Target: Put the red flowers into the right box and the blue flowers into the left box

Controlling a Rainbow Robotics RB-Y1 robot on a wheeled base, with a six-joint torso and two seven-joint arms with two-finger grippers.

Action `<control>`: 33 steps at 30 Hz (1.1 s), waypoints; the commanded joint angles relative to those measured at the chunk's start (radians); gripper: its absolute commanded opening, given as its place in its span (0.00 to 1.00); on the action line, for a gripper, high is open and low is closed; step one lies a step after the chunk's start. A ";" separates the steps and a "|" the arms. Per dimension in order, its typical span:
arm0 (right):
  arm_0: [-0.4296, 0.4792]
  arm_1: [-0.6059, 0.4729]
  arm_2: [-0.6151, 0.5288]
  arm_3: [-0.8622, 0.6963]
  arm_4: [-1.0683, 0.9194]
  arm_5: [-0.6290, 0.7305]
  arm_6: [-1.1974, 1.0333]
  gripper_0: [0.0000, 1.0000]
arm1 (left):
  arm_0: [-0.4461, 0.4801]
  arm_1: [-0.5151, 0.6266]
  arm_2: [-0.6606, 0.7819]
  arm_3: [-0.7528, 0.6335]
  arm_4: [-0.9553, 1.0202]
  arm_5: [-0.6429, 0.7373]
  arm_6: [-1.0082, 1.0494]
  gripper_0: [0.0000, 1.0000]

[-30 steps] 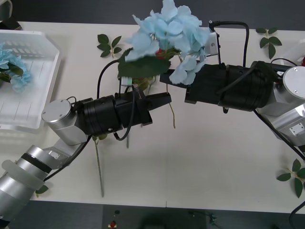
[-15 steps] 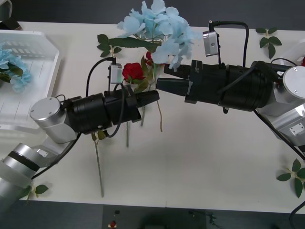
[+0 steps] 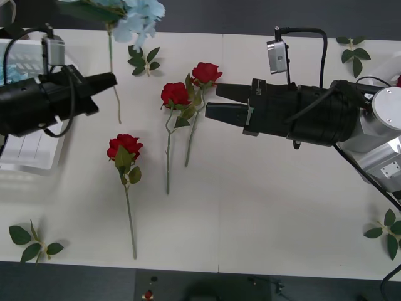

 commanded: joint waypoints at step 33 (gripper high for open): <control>0.067 -0.666 0.010 -0.094 -0.498 0.260 0.154 1.00 | 0.193 0.210 0.729 0.009 -0.697 0.218 0.438 0.37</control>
